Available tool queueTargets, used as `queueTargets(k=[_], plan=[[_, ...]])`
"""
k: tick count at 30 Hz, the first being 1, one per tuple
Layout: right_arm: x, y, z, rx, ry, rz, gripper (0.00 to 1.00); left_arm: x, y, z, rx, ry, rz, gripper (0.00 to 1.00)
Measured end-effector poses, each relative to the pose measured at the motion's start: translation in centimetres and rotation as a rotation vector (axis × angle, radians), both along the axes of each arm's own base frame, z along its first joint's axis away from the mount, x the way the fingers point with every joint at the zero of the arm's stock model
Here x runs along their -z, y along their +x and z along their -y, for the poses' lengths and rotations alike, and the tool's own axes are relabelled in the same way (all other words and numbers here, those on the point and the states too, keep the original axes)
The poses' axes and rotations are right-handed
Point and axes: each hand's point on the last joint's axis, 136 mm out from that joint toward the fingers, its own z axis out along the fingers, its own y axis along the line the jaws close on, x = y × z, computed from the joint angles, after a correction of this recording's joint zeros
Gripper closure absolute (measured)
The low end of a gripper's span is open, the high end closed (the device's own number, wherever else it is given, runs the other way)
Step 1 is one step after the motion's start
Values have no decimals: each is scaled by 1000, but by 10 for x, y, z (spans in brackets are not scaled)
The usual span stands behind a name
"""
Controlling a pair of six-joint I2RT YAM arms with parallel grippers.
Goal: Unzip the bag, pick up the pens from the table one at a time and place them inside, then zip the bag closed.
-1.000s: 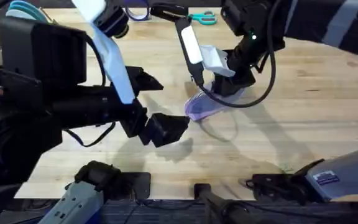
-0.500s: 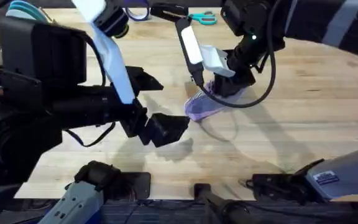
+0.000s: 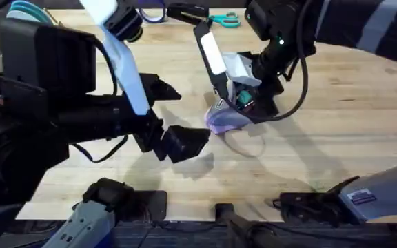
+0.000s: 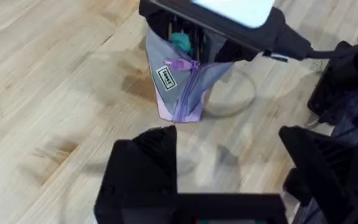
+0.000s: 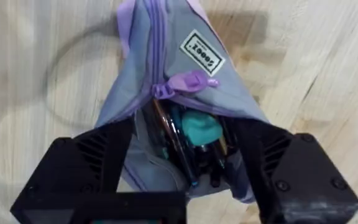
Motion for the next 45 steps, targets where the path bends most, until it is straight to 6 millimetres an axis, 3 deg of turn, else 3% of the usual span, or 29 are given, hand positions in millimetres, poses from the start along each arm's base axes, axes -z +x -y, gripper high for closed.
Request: queueTargets(k=[26, 29, 38, 45], plan=[[-1, -1, 1, 2, 0, 0, 7, 0, 0, 0, 0, 0, 0, 7], [-10, -1, 1, 14, 10, 27, 7, 0, 0, 0, 0, 0, 0, 7], [-64, -5, 4, 97, 93, 153, 7, 0, 0, 0, 0, 0, 0, 7], [-90, -9, 6, 200, 148, 195, 7, 0, 0, 0, 0, 0, 0, 7]])
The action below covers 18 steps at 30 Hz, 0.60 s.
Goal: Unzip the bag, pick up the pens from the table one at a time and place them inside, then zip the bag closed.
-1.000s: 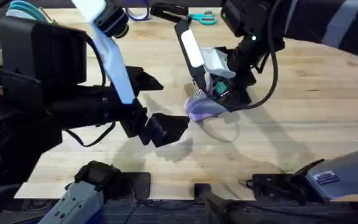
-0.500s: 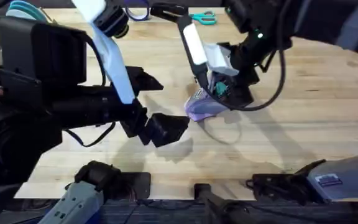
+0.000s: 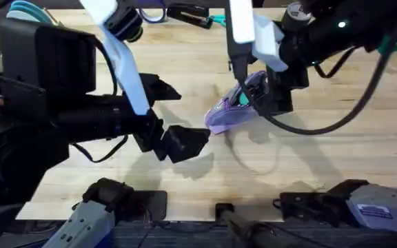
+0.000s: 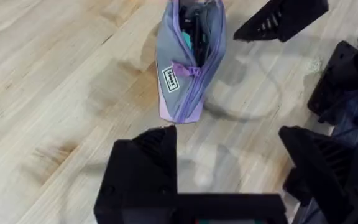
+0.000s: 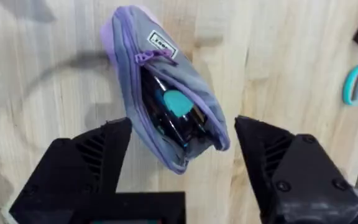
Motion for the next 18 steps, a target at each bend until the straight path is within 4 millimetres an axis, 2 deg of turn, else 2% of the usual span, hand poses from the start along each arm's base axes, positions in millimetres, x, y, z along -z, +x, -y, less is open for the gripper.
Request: queueTargets(k=[10, 18], plan=[[-23, 1, -1, 174, 98, 13, 8, 0, 0, 0, 0, 0, 0, 8], [-46, 36, -16, 508, 330, 6, 7, 0, 0, 0, 0, 0, 0, 8]])
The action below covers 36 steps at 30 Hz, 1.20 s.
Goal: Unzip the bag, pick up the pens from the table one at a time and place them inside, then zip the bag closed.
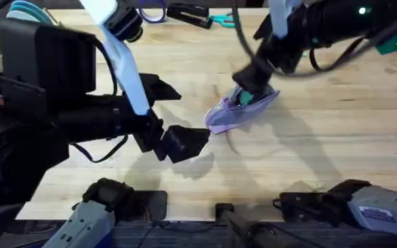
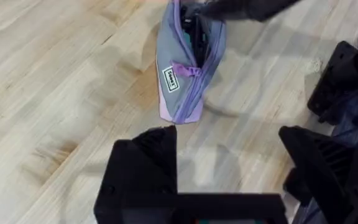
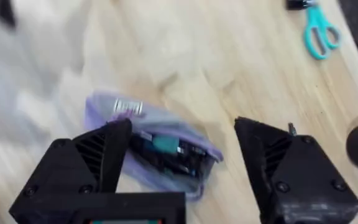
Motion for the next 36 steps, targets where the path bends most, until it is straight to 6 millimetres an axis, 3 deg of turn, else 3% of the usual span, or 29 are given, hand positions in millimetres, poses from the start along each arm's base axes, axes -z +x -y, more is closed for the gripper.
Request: queueTargets(k=[6, 12, 17, 21, 28, 36], plan=[[-20, 34, 14, 284, 203, -20, 7, 0, 0, 0, 0, 0, 0, 8], [-20, 55, 62, 652, 376, -144, 8, 0, 0, 0, 0, 0, 0, 8], [-15, 61, 100, 891, 471, -225, 9, 0, 0, 0, 0, 0, 0, 8], [-15, 64, 113, 969, 509, -239, 7, 0, 0, 0, 0, 0, 0, 8], [-15, 65, 117, 1004, 525, -245, 7, 0, 0, 0, 0, 0, 0, 8], [-17, 75, 135, 1114, 518, -171, 7, 0, 0, 0, 0, 0, 0, 8]])
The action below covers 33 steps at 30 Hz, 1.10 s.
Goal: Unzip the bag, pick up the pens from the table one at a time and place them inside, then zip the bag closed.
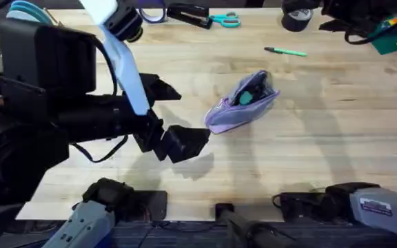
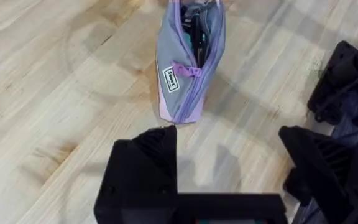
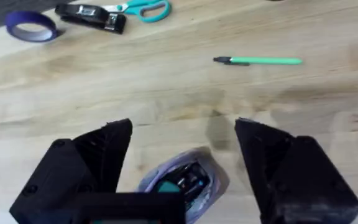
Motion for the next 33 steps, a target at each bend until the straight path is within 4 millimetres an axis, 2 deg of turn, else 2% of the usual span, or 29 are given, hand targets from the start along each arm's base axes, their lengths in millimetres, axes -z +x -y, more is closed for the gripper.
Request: queueTargets(k=[9, 13, 20, 23, 26, 33], plan=[[27, 11, 25, 107, -122, -108, 7, 0, 0, 0, 0, 0, 0, 8], [22, 23, 31, 132, -167, -177, 7, 0, 0, 0, 0, 0, 0, 7], [15, 60, 34, 161, -200, -243, 6, 0, 0, 0, 0, 0, 0, 7], [25, 74, 35, 188, -191, -265, 7, 0, 0, 0, 0, 0, 0, 7], [43, 81, 40, 236, -170, -305, 10, 0, 0, 0, 0, 0, 0, 7], [76, 91, 67, 431, -79, -372, 7, 0, 0, 0, 0, 0, 0, 7]])
